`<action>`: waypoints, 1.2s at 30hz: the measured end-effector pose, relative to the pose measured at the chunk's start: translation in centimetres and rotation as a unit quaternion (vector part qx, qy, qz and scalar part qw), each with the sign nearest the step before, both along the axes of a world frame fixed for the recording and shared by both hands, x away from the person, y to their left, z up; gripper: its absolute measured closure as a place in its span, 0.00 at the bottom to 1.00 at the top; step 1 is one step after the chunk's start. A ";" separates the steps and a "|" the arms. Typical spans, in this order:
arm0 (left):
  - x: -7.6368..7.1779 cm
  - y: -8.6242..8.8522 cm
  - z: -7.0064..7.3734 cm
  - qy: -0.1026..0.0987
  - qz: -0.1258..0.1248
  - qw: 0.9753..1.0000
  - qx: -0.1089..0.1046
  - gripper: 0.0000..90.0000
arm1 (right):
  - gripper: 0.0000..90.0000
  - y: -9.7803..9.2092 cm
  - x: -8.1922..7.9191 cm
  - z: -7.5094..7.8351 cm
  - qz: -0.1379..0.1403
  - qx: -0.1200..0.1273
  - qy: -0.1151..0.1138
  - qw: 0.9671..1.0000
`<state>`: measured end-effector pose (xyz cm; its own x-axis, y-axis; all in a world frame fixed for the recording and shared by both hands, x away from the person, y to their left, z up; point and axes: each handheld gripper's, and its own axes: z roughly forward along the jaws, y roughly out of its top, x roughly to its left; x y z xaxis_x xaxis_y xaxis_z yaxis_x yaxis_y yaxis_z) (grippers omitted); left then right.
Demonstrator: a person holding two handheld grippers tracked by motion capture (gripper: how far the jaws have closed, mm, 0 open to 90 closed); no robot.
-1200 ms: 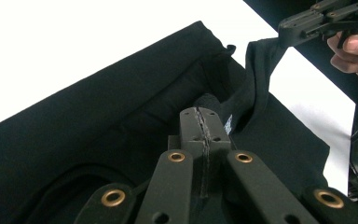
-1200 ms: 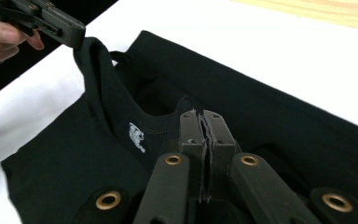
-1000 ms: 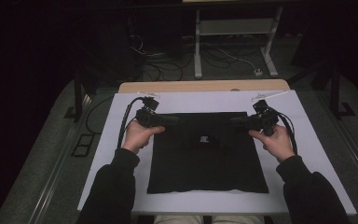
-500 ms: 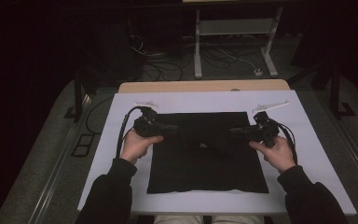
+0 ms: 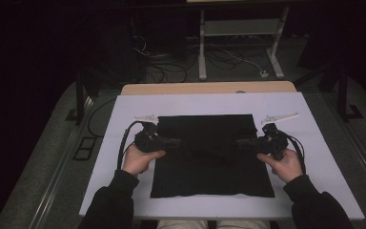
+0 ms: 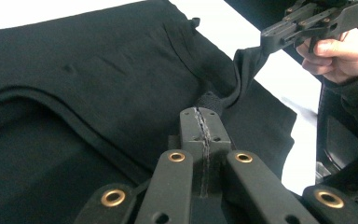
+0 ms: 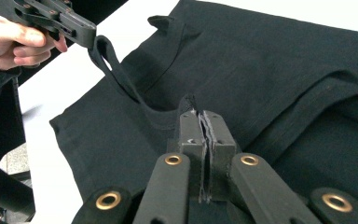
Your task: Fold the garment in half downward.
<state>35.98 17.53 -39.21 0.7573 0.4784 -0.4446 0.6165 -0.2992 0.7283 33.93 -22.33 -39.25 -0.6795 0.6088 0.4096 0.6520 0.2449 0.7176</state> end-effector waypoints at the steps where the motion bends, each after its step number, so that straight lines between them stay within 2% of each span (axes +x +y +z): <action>1: -0.2 0.1 -0.1 0.001 -0.002 1.000 0.000 0.98 | 0.96 -0.1 -0.2 0.0 0.000 0.000 -0.001 1.000; 8: -1.2 0.4 -0.3 0.008 -0.003 1.000 -0.020 0.98 | 0.96 -0.8 -1.3 -0.3 -0.005 0.000 0.003 1.000; 16: -2.1 0.5 -0.4 0.015 -0.008 1.000 -0.025 0.98 | 0.96 -1.0 -1.9 -0.5 -0.003 0.002 0.006 1.000; 27: -3.7 1.5 -0.5 0.019 -0.005 0.999 -0.029 0.98 | 0.96 -0.6 -3.4 -0.2 0.013 0.008 0.012 1.000; 30: -4.1 1.4 -0.7 0.021 -0.015 0.999 -0.022 0.98 | 0.96 -0.5 -3.7 -0.3 0.023 0.007 0.017 1.000; 36: -5.0 0.8 -1.0 0.024 -0.051 0.998 -0.007 0.98 | 0.96 -0.2 -4.4 -0.9 0.054 -0.006 0.039 0.998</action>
<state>30.94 18.32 -40.25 0.7790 0.3938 -0.4879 0.6181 -0.3519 0.7030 29.52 -22.49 -40.12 -0.7077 0.5389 0.4569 0.6749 0.3243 0.6628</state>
